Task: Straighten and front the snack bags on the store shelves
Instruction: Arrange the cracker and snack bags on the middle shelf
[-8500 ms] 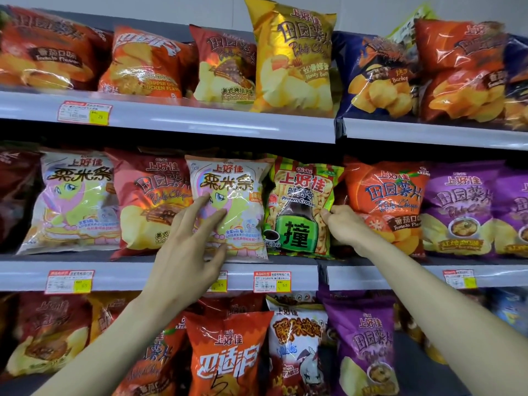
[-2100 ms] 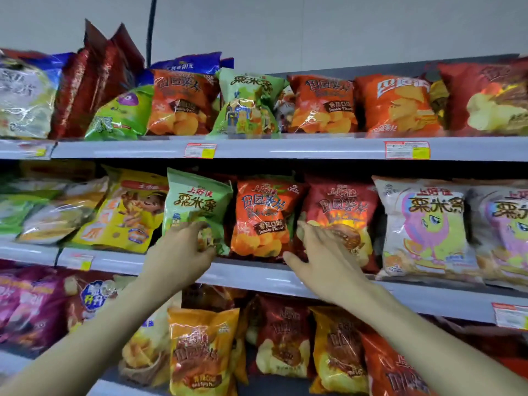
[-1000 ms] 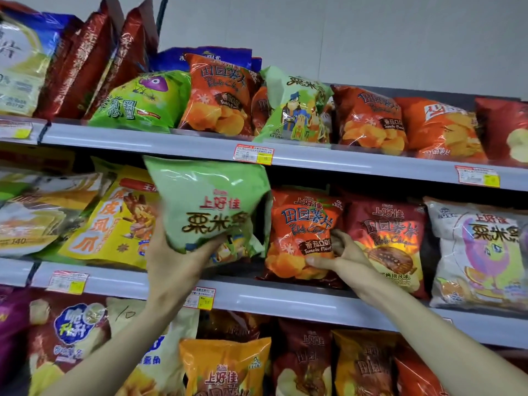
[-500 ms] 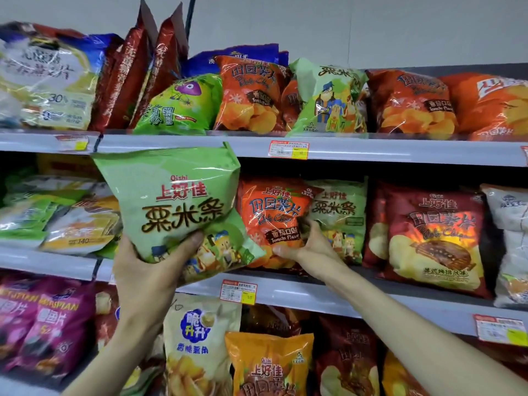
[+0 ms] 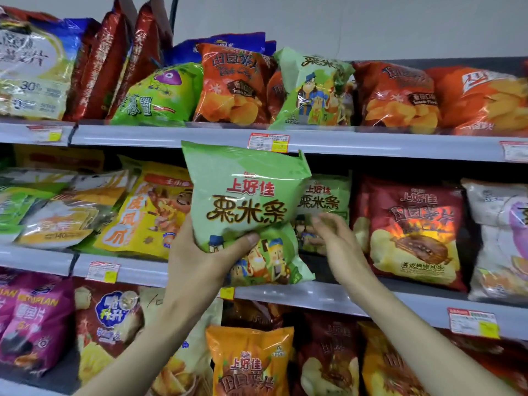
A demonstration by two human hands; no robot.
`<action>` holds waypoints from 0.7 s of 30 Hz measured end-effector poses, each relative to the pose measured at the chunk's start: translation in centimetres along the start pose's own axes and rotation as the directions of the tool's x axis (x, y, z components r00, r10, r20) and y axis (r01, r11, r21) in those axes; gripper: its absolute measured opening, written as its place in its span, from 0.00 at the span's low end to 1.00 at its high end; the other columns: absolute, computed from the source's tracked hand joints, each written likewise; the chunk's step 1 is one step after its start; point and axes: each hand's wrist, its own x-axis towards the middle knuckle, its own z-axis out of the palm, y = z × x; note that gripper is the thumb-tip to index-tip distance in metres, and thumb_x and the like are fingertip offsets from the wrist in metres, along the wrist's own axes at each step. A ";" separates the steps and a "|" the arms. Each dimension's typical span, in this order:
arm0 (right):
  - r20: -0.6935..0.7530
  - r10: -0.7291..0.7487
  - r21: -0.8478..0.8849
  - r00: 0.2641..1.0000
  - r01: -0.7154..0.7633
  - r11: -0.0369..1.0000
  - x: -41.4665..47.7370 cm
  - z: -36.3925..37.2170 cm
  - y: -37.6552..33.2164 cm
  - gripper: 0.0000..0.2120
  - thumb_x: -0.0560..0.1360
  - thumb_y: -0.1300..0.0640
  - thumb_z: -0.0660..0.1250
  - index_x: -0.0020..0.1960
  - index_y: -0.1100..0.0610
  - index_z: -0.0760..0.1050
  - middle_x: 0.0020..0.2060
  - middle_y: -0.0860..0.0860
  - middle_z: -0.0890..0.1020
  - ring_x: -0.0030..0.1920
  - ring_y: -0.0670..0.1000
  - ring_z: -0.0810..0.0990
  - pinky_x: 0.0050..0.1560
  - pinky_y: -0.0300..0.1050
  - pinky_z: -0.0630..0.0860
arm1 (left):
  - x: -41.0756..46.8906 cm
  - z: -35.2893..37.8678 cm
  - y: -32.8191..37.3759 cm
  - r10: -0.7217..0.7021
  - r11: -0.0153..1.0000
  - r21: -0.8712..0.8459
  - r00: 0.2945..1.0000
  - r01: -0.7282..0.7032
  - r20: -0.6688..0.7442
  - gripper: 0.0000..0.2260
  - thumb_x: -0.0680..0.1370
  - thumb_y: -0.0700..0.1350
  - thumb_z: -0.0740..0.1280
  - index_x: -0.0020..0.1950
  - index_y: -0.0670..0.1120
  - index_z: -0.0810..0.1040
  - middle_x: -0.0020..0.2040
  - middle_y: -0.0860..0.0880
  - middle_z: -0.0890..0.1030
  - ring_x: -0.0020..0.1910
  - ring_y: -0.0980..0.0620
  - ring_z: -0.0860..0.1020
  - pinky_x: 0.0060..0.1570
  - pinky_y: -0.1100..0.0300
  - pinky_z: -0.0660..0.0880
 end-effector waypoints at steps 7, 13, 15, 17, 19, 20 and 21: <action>-0.102 -0.215 -0.151 0.971 0.198 0.969 -3.9 -5.8 0.7 0.23 0.81 0.33 0.58 0.75 0.37 0.64 0.64 0.36 0.79 0.66 0.43 0.76 0.68 0.55 0.73 | 0.4 9.7 -0.6 0.044 0.991 0.119 0.996 -0.052 0.073 0.26 0.67 0.49 0.86 0.62 0.55 0.80 0.50 0.61 0.87 0.49 0.61 0.86 0.50 0.59 0.83; 0.055 -0.075 -0.490 0.996 0.092 0.867 -2.2 -6.8 1.8 0.38 0.82 0.34 0.59 0.85 0.45 0.46 0.83 0.46 0.58 0.82 0.50 0.58 0.77 0.53 0.61 | 2.1 14.9 -2.3 0.025 0.962 0.270 0.998 -0.042 0.065 0.28 0.66 0.56 0.84 0.61 0.57 0.76 0.50 0.64 0.85 0.49 0.69 0.81 0.46 0.71 0.76; 0.080 -0.040 -0.546 0.996 0.077 0.834 -1.7 -7.0 2.5 0.37 0.82 0.33 0.57 0.84 0.48 0.50 0.82 0.49 0.62 0.80 0.52 0.63 0.73 0.52 0.66 | 2.5 15.3 -2.9 -0.048 0.954 0.299 0.993 0.014 0.104 0.32 0.67 0.58 0.84 0.66 0.56 0.74 0.52 0.63 0.85 0.52 0.66 0.82 0.49 0.66 0.77; 0.108 -0.019 -0.605 0.994 0.081 0.792 -1.4 -7.1 3.3 0.36 0.82 0.31 0.55 0.83 0.48 0.54 0.80 0.49 0.65 0.77 0.54 0.67 0.69 0.53 0.71 | 3.1 15.5 -3.3 -0.139 0.947 0.311 0.978 0.085 0.158 0.37 0.68 0.58 0.84 0.71 0.54 0.69 0.56 0.61 0.83 0.55 0.59 0.82 0.52 0.62 0.78; 0.123 -0.005 -0.646 0.992 0.084 0.759 -1.4 -7.3 3.8 0.36 0.81 0.29 0.53 0.82 0.46 0.55 0.81 0.48 0.63 0.77 0.55 0.68 0.66 0.54 0.73 | 3.5 15.5 -3.6 -0.191 0.938 0.326 0.962 0.120 0.195 0.41 0.69 0.58 0.83 0.75 0.51 0.65 0.59 0.59 0.82 0.55 0.59 0.81 0.49 0.65 0.76; 0.122 -0.002 -0.659 0.993 0.083 0.748 -1.4 -7.3 3.9 0.35 0.81 0.29 0.53 0.82 0.45 0.55 0.81 0.48 0.62 0.77 0.55 0.67 0.66 0.55 0.74 | 3.6 15.5 -3.6 -0.202 0.934 0.336 0.958 0.125 0.204 0.42 0.69 0.58 0.83 0.75 0.51 0.64 0.59 0.58 0.82 0.54 0.61 0.81 0.46 0.69 0.75; 0.119 -0.005 -0.667 0.993 0.084 0.740 -1.5 -7.3 4.0 0.35 0.81 0.29 0.53 0.81 0.45 0.55 0.81 0.48 0.61 0.77 0.56 0.67 0.66 0.54 0.74 | 3.6 15.5 -3.5 -0.208 0.929 0.347 0.955 0.127 0.209 0.42 0.70 0.58 0.82 0.76 0.51 0.64 0.60 0.59 0.81 0.53 0.63 0.80 0.44 0.72 0.73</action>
